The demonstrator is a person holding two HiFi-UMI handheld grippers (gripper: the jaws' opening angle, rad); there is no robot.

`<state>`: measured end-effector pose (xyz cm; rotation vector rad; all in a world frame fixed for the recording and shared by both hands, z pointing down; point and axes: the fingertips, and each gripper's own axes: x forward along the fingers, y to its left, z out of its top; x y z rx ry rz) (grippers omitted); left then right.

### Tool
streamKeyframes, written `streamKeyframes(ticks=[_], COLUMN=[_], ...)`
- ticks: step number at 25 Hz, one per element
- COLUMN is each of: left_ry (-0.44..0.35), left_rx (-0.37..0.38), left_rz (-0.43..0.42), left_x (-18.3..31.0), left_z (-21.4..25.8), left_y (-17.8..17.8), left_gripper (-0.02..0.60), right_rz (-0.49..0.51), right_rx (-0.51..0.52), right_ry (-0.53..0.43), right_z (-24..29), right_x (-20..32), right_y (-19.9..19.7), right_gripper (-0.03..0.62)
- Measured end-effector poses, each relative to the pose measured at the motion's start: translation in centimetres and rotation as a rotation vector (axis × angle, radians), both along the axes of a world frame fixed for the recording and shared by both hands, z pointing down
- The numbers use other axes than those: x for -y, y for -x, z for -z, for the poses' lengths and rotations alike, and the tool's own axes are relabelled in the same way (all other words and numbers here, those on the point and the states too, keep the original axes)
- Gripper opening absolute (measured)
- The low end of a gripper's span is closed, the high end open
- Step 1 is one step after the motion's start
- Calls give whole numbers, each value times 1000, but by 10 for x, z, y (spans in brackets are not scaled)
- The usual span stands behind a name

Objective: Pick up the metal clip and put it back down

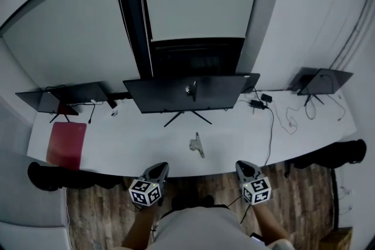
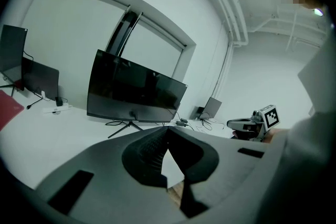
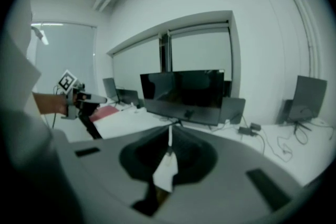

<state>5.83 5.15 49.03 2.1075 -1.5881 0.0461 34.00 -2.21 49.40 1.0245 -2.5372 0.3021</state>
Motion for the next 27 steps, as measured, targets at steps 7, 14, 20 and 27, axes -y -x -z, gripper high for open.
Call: streamKeyframes(ticks=[7,14,20,27], left_ry=[6,1,-2,0], left_rx=[-1,-5,-11,-10], left_rz=[14,25,30,31], left_x=[1,3,8,13], left_z=[-1,-1,-2,-3], left_y=[-2,2,4,3], left_gripper=[31,31,31,31], right_rz=[18,24,30,34], right_rx=[17,15,8,17], right_ry=[-13,-1,0,-1], right_z=[-1,4,2,0], right_x=[7,9,14,20], right_y=[1,4,6,6], right_gripper=[37,37,37,37])
